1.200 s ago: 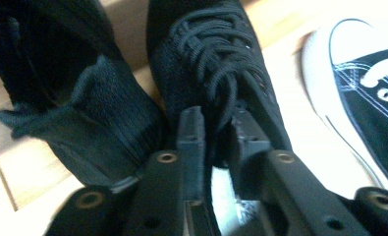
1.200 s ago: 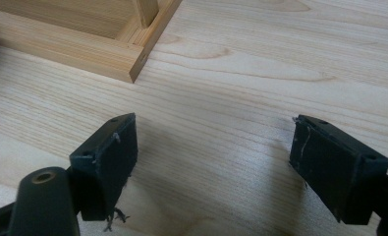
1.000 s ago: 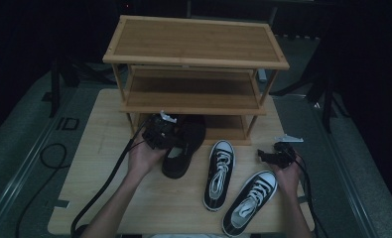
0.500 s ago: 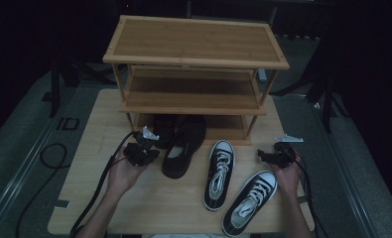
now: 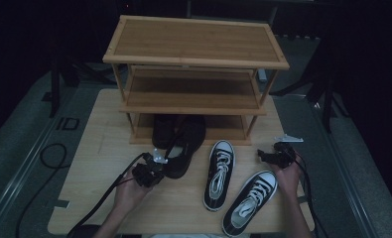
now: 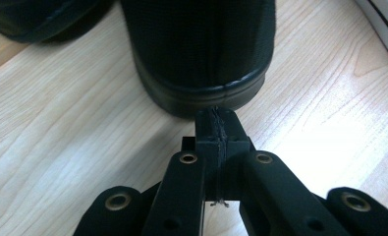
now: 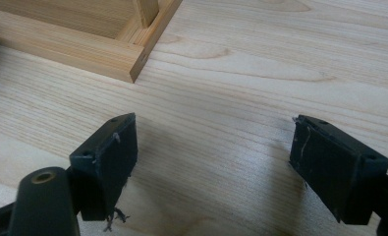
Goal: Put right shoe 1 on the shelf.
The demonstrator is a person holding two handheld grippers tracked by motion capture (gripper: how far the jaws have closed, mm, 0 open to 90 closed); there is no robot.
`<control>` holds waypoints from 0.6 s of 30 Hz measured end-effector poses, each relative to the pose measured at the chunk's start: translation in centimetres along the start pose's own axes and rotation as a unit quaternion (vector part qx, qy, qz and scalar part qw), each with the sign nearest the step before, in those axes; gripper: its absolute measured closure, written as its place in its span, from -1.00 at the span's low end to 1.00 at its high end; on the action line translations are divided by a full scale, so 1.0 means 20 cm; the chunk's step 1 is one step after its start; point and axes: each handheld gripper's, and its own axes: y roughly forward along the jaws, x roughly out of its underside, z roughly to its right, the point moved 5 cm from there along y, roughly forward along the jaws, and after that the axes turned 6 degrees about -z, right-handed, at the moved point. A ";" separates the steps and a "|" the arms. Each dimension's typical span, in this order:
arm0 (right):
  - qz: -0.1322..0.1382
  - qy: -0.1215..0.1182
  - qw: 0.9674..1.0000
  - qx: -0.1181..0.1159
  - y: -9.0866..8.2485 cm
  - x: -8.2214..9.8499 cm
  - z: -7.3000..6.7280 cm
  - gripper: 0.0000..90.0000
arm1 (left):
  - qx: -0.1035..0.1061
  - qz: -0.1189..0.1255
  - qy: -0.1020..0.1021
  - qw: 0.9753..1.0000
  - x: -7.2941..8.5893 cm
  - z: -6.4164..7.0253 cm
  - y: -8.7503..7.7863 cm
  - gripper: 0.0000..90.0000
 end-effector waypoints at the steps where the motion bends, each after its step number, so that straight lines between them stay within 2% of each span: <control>1: 0.000 0.000 1.000 0.000 0.00 0.00 0.00 -0.60 | 0.001 -0.003 0.003 1.000 -0.01 0.01 0.01 1.00; 3: 0.000 0.000 1.000 0.000 0.00 0.00 0.00 -0.60 | 0.004 -0.008 0.011 1.000 -0.02 0.04 0.02 1.00; 10: 0.000 0.000 1.000 0.000 0.00 0.00 0.00 -0.60 | -0.006 -0.013 0.031 0.999 -0.08 0.09 0.05 1.00; 12: 0.000 -0.001 1.000 0.000 0.00 0.00 0.00 -0.60 | -0.009 -0.017 0.034 0.999 -0.07 0.08 0.05 1.00; 13: 0.000 0.000 1.000 0.000 0.00 0.00 0.00 -0.60 | -0.017 -0.021 0.036 0.999 -0.07 0.07 0.04 1.00; 15: 0.000 0.000 1.000 0.000 0.00 0.00 0.00 -0.60 | -0.028 -0.025 0.036 0.999 -0.06 0.06 0.04 1.00; 18: 0.000 -0.001 1.000 -0.001 0.00 0.00 0.00 -0.60 | -0.033 -0.031 0.032 0.998 -0.05 0.03 0.05 1.00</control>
